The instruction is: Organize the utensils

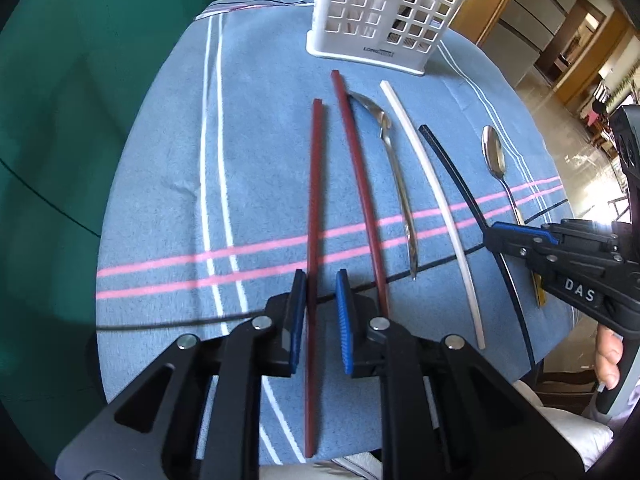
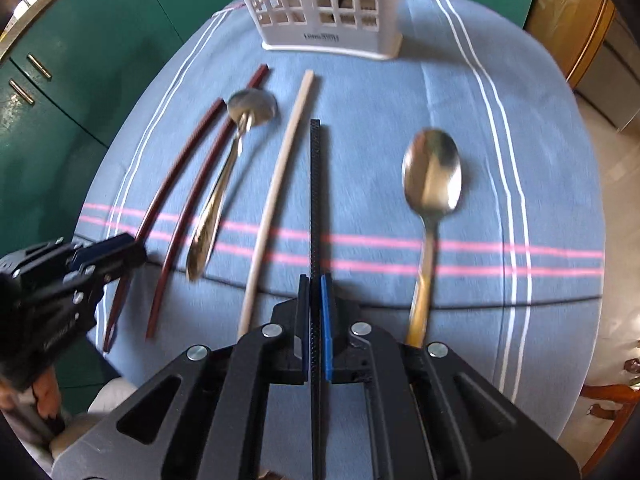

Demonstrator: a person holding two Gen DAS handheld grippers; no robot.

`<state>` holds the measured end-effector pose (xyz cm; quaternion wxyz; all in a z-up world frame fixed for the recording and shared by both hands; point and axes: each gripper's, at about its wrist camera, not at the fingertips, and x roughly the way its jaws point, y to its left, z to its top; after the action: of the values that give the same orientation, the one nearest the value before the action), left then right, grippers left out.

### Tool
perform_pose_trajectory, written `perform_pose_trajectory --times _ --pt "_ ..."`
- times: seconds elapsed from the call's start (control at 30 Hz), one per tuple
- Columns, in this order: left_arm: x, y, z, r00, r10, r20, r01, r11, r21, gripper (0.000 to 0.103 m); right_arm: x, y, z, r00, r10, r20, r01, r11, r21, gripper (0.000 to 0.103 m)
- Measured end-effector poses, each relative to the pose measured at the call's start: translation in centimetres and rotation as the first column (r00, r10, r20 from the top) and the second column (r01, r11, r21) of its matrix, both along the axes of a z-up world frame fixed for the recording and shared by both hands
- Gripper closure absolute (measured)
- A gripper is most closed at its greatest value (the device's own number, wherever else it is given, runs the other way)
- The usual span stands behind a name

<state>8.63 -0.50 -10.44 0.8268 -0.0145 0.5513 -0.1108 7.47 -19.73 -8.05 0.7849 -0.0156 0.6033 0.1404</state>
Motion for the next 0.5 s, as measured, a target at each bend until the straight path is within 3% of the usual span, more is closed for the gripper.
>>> perform_pose_trajectory --times 0.1,0.33,0.5 --pt "1.6 -0.4 0.1 1.000 -0.021 0.003 0.021 0.999 0.040 0.072 1.1 0.3 0.2 1.000 0.003 0.005 -0.003 1.000 -0.027 0.094" --pt "7.4 -0.7 0.2 0.996 -0.066 -0.054 0.071 0.994 0.088 0.068 5.0 2.3 0.3 1.000 0.024 -0.013 -0.025 0.997 -0.071 0.088" --pt "11.0 -2.6 0.1 0.985 -0.130 -0.111 0.149 0.973 0.176 0.066 6.8 3.7 0.1 0.998 0.062 -0.031 -0.065 0.991 -0.118 0.088"
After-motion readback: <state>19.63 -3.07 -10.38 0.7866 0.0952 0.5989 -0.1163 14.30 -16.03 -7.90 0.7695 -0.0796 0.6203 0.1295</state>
